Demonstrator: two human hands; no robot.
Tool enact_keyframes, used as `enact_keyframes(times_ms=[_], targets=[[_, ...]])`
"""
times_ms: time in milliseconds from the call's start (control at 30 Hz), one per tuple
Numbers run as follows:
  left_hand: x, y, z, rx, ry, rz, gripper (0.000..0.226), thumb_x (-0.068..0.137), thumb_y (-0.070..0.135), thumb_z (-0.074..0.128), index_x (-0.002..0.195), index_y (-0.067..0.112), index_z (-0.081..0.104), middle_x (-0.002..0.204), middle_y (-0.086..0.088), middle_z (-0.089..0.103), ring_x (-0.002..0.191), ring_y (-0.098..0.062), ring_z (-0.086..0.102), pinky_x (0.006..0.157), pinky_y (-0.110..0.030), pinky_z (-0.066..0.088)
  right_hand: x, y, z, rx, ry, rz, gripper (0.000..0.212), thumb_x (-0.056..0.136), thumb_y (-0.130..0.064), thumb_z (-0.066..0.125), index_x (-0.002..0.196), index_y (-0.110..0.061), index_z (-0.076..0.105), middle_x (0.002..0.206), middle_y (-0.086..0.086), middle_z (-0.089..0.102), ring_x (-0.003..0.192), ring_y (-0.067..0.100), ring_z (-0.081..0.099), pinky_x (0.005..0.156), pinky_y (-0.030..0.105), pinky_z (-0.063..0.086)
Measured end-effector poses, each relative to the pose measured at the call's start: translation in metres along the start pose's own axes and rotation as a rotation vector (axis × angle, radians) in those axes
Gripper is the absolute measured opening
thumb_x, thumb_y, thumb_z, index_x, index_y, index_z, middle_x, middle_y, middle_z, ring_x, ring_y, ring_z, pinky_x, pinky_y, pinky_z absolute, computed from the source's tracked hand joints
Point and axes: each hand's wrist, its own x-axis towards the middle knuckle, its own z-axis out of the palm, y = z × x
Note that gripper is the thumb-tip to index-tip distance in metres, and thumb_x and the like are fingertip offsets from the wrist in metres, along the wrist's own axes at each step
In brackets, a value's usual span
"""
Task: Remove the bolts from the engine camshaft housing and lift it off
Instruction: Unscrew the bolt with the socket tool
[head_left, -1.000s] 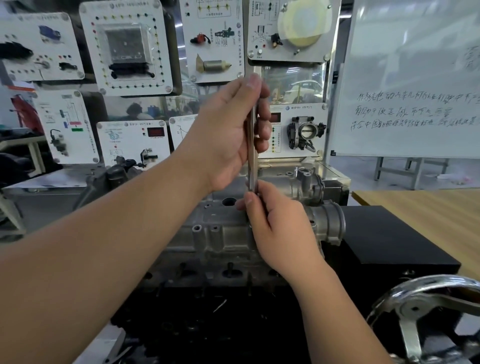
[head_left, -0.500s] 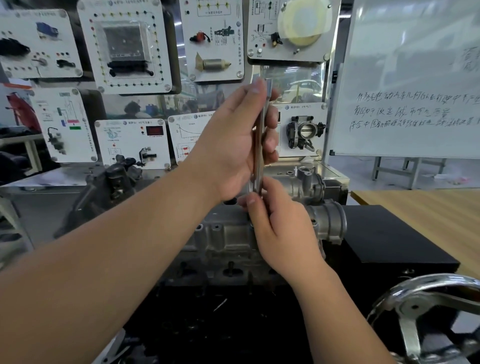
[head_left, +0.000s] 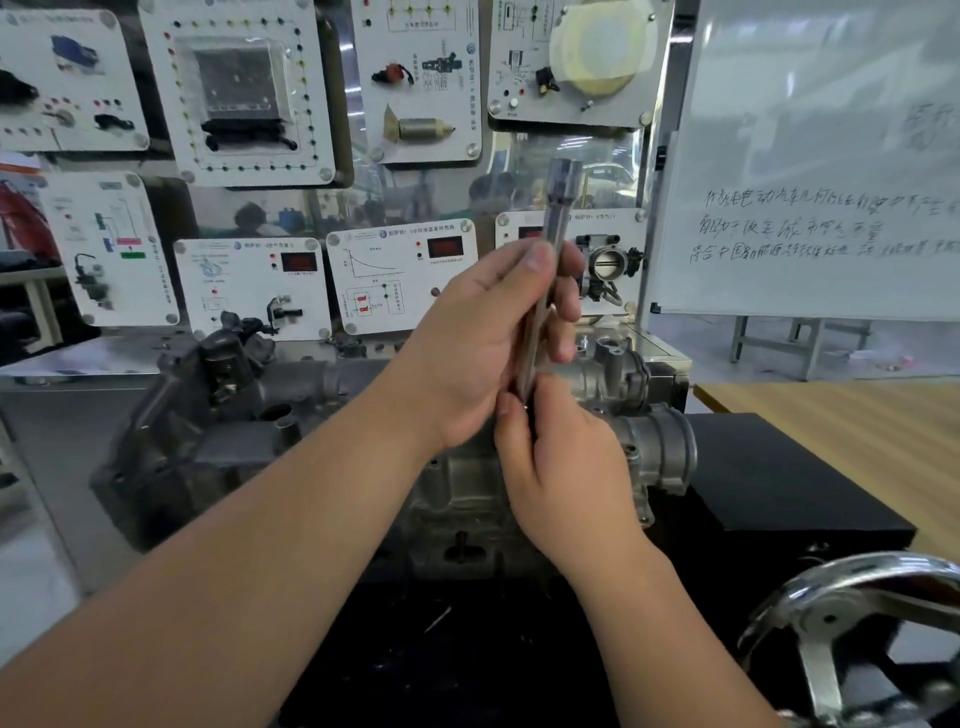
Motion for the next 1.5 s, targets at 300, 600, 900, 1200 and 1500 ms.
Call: enact_keyframes(times_ms=[300,600,900,1200,1500], targets=[[-0.007,0.000,-0.013,0.066,0.076,0.027,0.021,0.097,0.030,0.054,0.088,0.028,0.073,0.077,0.000,0.067,0.061,-0.018,0.064,0.061,-0.030,0.055,0.003,0.003,-0.002,-0.053,-0.050,-0.049,0.028,0.104,-0.029,0.042,0.080,-0.013,0.047,0.063,0.000,0.055,0.055,0.021,0.046,0.052,0.034,0.028],[0.023,0.076,-0.008,0.344,-0.061,0.020,0.031,0.107,0.031,0.039,0.114,0.018,0.065,0.084,0.000,0.070,0.074,-0.018,0.067,0.074,-0.038,0.057,0.005,0.001,-0.006,-0.027,-0.171,0.016,0.046,0.102,-0.039,0.027,0.103,-0.015,0.067,0.068,-0.004,0.059,0.066,0.017,0.057,0.062,0.040,0.045],[0.027,0.103,-0.009,1.325,-0.052,0.240,0.025,0.104,0.044,0.049,0.089,0.036,0.067,0.073,0.001,0.070,0.059,0.000,0.063,0.055,-0.012,0.048,0.002,0.001,-0.009,0.068,-0.132,0.024,0.029,0.102,-0.038,0.041,0.108,-0.018,0.061,0.065,-0.005,0.058,0.059,0.011,0.055,0.054,0.036,0.047],[0.035,0.120,0.009,1.819,-0.310,0.134,0.032,0.108,0.046,0.031,0.081,0.034,0.043,0.076,0.009,0.051,0.067,0.003,0.049,0.061,-0.024,0.031,-0.001,-0.002,-0.011,0.057,-0.169,0.046,0.032,0.101,-0.038,0.031,0.098,-0.019,0.056,0.071,-0.006,0.060,0.066,0.013,0.057,0.061,0.044,0.049],[0.026,0.131,0.001,1.437,-0.173,0.060,0.009,0.100,0.043,0.058,0.094,0.036,0.062,0.080,0.022,0.073,0.068,0.006,0.067,0.055,-0.007,0.047,0.000,0.006,-0.011,0.150,-0.167,0.053,0.026,0.100,-0.043,0.040,0.106,-0.026,0.059,0.076,-0.010,0.065,0.071,0.009,0.061,0.062,0.030,0.049]])
